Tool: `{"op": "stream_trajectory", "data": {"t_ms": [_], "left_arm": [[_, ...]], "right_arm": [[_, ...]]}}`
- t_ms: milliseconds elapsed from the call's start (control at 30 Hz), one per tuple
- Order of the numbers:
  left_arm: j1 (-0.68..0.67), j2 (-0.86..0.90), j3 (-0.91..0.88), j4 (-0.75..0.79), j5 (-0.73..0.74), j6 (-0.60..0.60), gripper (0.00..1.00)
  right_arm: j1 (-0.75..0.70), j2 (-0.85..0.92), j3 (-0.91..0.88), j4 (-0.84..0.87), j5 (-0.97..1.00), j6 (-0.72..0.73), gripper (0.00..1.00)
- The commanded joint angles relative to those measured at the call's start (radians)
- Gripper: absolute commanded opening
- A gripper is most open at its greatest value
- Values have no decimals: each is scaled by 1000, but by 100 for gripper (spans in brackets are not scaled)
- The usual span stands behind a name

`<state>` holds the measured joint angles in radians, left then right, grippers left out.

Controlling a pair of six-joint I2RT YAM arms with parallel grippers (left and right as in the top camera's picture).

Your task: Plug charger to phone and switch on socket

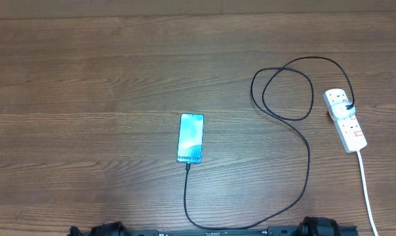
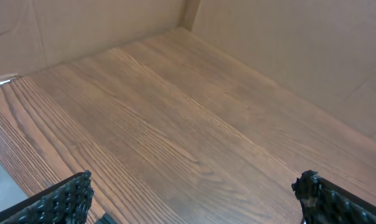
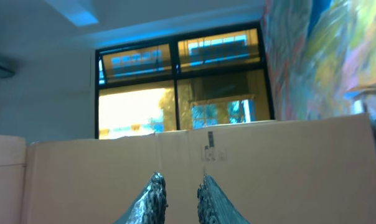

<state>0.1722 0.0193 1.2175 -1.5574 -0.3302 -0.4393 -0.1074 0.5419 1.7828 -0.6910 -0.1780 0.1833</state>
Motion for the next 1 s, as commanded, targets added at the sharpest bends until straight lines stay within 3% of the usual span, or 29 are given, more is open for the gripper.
{"op": "stream_trajectory", "data": {"t_ms": [0, 333, 967], "left_arm": [[5, -15, 4, -2, -10, -11, 100], [5, -15, 4, -2, -10, -11, 100], [5, -15, 4, -2, -10, -11, 100]], "right_arm": [[7, -28, -82, 12, 36, -10, 20], [-1, -262, -320, 105, 39, -2, 25], [1, -522, -323, 79, 40, -2, 26]]}}
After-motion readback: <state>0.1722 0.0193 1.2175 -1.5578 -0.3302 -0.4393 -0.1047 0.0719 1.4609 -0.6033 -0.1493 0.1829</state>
